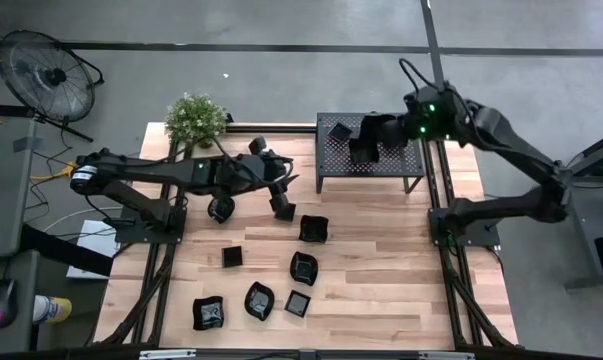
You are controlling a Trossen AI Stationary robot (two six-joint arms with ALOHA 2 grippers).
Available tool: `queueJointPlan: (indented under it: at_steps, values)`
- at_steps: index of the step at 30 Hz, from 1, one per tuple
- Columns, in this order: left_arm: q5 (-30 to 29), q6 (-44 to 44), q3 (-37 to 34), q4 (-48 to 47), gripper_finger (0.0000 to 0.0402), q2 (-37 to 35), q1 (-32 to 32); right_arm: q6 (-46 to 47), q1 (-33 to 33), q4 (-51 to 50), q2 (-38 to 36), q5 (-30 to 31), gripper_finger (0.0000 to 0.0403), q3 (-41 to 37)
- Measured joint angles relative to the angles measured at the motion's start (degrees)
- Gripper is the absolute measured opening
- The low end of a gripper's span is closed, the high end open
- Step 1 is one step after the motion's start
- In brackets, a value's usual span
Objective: Pick & Place Mini shaped plates
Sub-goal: Stack the black distorted square plate on top of the black distorted square plates on the shelf
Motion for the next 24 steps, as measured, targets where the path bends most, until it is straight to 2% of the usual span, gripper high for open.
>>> queueJointPlan:
  at_steps: [6, 10, 17, 24]
  values:
    - [0.9, -0.5, -6.3, 4.9, 0.0195, -4.3, 0.6, -2.7, -6.8, -8.3, 7.6, -11.7, 0.0000, 7.6]
    - [4.4, -2.1, -12.5, 8.8, 0.0195, -9.6, 2.8, -4.5, -11.0, -11.3, 11.6, -18.5, 0.0000, 10.1]
    - [14.5, -4.5, -22.4, 15.6, 0.0195, -20.3, 8.0, -5.7, -15.8, -15.3, 16.2, -25.7, 0.0000, 10.6]
    - [21.7, -6.3, -27.5, 15.8, 0.0195, -29.0, 12.7, -6.0, -16.4, -17.5, 19.9, -27.1, 0.0000, 10.5]
